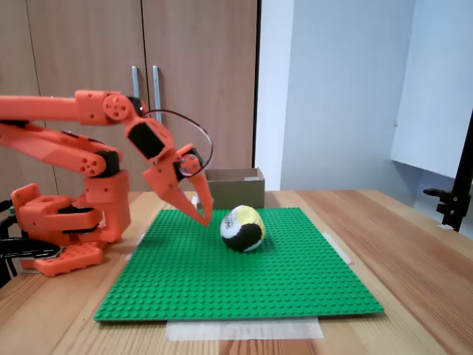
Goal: Pick the ball and put it in the box.
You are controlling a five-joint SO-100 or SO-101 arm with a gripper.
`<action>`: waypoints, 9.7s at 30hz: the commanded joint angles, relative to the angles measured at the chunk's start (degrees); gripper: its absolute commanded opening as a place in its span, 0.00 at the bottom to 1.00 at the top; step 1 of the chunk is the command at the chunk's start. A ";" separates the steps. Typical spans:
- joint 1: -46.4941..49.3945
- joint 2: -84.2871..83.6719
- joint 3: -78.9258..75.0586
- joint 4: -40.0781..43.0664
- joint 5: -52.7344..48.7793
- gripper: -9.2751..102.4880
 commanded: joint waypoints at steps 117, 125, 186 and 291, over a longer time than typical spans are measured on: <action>-6.77 -44.21 -49.75 9.67 4.48 0.08; -11.34 -44.21 -58.80 13.97 5.80 0.08; -44.56 -59.68 -72.77 9.76 7.29 0.08; -1.05 -5.80 -19.69 0.79 -2.90 0.08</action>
